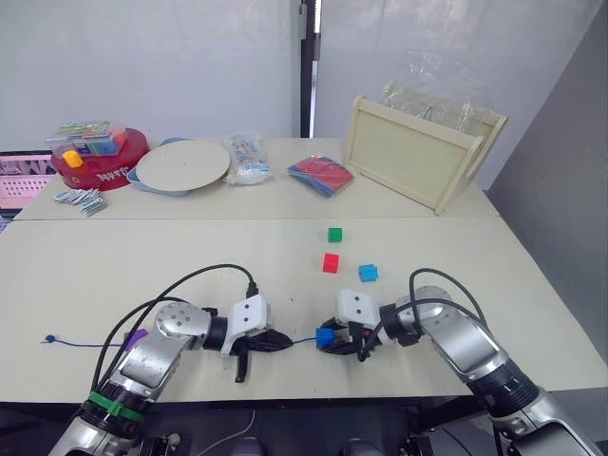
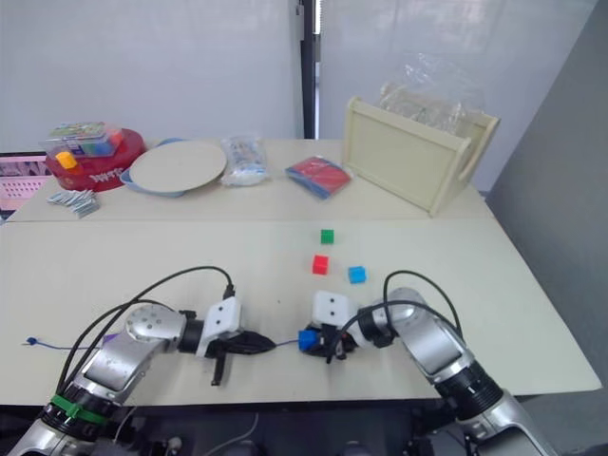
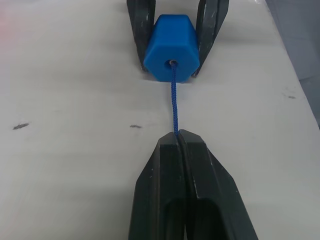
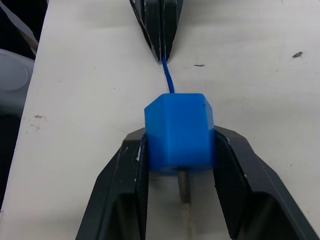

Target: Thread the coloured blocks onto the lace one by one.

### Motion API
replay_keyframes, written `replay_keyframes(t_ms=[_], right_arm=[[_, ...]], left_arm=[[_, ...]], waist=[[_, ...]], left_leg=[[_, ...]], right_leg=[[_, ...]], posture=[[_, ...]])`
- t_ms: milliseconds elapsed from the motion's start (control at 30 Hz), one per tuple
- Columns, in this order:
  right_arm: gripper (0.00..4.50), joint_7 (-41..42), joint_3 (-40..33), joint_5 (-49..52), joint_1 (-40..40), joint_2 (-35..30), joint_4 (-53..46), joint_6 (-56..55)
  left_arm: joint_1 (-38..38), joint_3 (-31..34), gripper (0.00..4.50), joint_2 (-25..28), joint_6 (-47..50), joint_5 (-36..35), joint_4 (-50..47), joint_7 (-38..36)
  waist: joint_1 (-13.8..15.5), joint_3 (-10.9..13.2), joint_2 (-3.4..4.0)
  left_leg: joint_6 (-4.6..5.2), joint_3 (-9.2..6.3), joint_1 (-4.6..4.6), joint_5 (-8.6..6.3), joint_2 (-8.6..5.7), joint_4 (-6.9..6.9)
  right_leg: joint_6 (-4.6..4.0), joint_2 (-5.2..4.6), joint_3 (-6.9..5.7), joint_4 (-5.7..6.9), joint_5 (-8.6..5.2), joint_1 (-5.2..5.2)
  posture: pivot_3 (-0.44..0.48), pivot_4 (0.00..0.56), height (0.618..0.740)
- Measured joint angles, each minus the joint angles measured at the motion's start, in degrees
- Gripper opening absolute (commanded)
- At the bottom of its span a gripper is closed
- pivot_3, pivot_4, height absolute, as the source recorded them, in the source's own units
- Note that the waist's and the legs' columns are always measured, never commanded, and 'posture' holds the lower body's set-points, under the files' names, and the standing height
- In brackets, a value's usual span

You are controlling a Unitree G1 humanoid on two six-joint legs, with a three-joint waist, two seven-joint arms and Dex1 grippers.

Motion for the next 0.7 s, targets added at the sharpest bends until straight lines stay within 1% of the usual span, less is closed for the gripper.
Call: replay_keyframes(t_ms=[167, 333, 433, 567, 633, 667, 700], right_arm=[[1.3, -0.69, 0.24, 0.0, 0.16, -0.14, -0.73, 0.4], [1.3, -0.91, 0.34, 0.02, 0.2, -0.18, -0.93, 0.53], [1.3, -1.18, 0.41, 0.02, 0.26, -0.15, -0.95, 0.49], [1.3, -1.67, 0.31, 0.04, 0.4, -0.01, -1.13, 1.23], [2.37, -2.19, 0.27, 0.07, 0.48, 0.19, -1.47, 1.78], [2.75, -2.88, 0.01, 0.09, 0.53, 0.37, -1.57, 2.37], [3.04, -3.39, -0.26, 0.17, 0.61, 0.4, -1.7, 2.76]], left_arm=[[-2.57, -1.65, 0.02, -3.46, 1.13, 0.38, 0.03, 1.65], [-3.39, -1.66, 0.02, -3.54, 1.69, 0.36, -0.03, 2.18], [-2.45, -1.64, 0.02, -2.36, 2.18, -0.03, -1.33, 1.76], [-1.11, -0.69, 1.22, -1.4, 3.75, -2.45, -3.29, 0.75], [-1.12, -0.21, 1.9, -0.94, 4.68, -3.58, -3.96, 0.09], [-1.12, -0.21, 2.25, -0.51, 4.8, -3.7, -4.37, -0.01], [-1.12, -0.19, 2.54, -0.17, 4.84, -3.68, -4.71, 0.04]], waist=[[0.02, 0.0, -0.01], [-0.03, 0.0, -0.01], [-0.06, 0.0, -0.01], [-0.05, 0.0, -0.01], [-0.11, 0.0, -0.01], [-0.16, 0.0, -0.01], [-0.14, 0.0, -0.01]], left_leg=[[0.0, 0.0, -0.02, 0.0, 0.0, 0.01], [0.0, -0.01, -0.03, 0.0, 0.0, 0.0], [0.0, -0.01, -0.02, 0.0, 0.0, 0.0], [0.0, -0.02, -0.01, 0.0, 0.01, 0.0], [0.0, -0.02, 0.0, 0.0, 0.01, 0.0], [0.0, -0.02, 0.0, 0.0, 0.01, 0.0], [0.0, -0.03, 0.0, 0.0, 0.01, 0.0]], right_leg=[[0.0, 0.0, 0.0, 0.0, 0.0, -0.01], [0.0, 0.0, 0.0, -0.01, 0.0, -0.01], [0.0, 0.01, -0.01, -0.01, 0.0, -0.01], [0.0, 0.01, -0.02, 0.0, 0.0, -0.01], [0.0, 0.01, -0.01, 0.01, 0.0, -0.01], [0.0, 0.01, -0.02, 0.01, 0.0, -0.01], [0.0, 0.01, -0.01, 0.01, 0.0, -0.01]], posture=[[0.0, 0.15, 0.74], [0.0, 0.15, 0.74], [0.0, 0.15, 0.74], [0.0, 0.15, 0.74], [0.0, 0.15, 0.74], [0.0, 0.15, 0.74], [0.0, 0.15, 0.74]])
